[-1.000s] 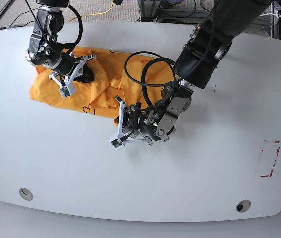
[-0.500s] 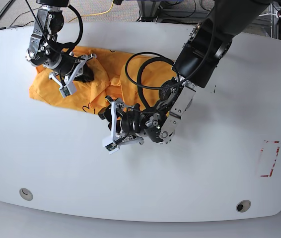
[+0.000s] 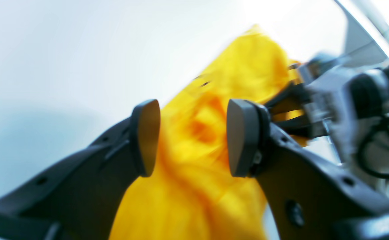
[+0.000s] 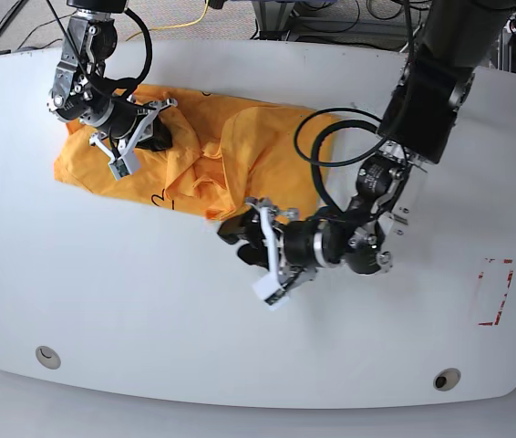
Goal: Layout the t-shirt on the table in an organized manner, then fold the t-shirt properly
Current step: 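Grasp the folded end with the left gripper and pull it away from the right gripper, then hold the shirt end with the left gripper while the right gripper shifts along the edge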
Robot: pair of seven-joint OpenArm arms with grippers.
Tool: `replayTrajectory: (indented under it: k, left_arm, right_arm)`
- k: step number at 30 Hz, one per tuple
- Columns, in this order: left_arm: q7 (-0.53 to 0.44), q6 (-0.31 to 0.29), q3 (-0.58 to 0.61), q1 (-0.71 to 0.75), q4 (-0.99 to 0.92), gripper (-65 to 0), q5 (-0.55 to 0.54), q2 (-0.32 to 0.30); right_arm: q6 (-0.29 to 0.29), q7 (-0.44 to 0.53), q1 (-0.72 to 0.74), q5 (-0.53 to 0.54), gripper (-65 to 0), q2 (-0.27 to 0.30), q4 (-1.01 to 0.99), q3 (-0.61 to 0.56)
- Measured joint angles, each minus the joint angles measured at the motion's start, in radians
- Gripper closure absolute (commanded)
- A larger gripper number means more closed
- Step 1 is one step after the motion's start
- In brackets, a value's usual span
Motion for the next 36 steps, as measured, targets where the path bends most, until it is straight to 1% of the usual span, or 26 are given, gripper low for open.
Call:
replayTrajectory:
  k: [3,6,7,10,12,14,17,23,28,33,36]
  left_arm:
    - [0.000,0.002,-0.042,0.040,0.002,-30.0,0.007,-0.045]
    - [0.003,0.002,-0.057,0.078,0.007,-29.7,0.009,-0.073]
    - [0.005,0.002,-0.056,0.088,0.008,-28.7,0.010,-0.080]
    - [0.005,-0.002,-0.049,0.112,0.010,-23.6,0.007,-0.097]
    - [0.004,-0.002,-0.049,0.122,0.010,-18.5,0.007,-0.100]
    - [0.005,-0.002,-0.049,0.132,0.010,-15.3,0.006,-0.100]
    - [0.000,-0.002,-0.050,0.150,0.010,-12.8,0.006,-0.105]
    - [0.002,0.002,-0.050,0.197,0.011,-12.1,0.014,-0.135]
    - [0.001,0.002,-0.054,0.224,0.014,-12.1,0.113,-0.143]
    - [-0.001,-0.002,-0.055,0.262,0.039,-12.1,0.178,-0.139]
    - [-0.018,-0.008,-0.055,0.276,0.039,-12.1,0.211,-0.138]
  right_arm:
    - [0.000,-0.003,0.000,0.001,-5.1,0.000,0.000,0.000]
    - [0.000,-0.003,0.000,0.001,-5.1,0.000,0.000,0.000]
    - [0.000,-0.003,0.000,0.001,-5.1,0.000,0.000,0.000]
    - [0.000,-0.003,0.000,0.002,-5.1,0.000,0.001,0.000]
    - [0.000,-0.004,0.001,0.001,-5.1,0.000,0.001,0.000]
    - [0.000,-0.003,0.000,0.002,-5.1,0.000,0.001,0.000]
    - [0.000,-0.004,0.001,0.001,-5.1,0.000,0.001,0.000]
    - [0.000,-0.003,0.001,0.001,-5.1,0.000,0.001,0.001]
    - [0.000,-0.003,0.001,-0.002,-6.7,-0.001,0.001,0.002]
    - [0.001,-0.004,0.001,-0.001,-11.3,-0.001,0.001,0.002]
    - [0.001,-0.012,0.001,0.005,-16.6,-0.002,0.014,0.002]
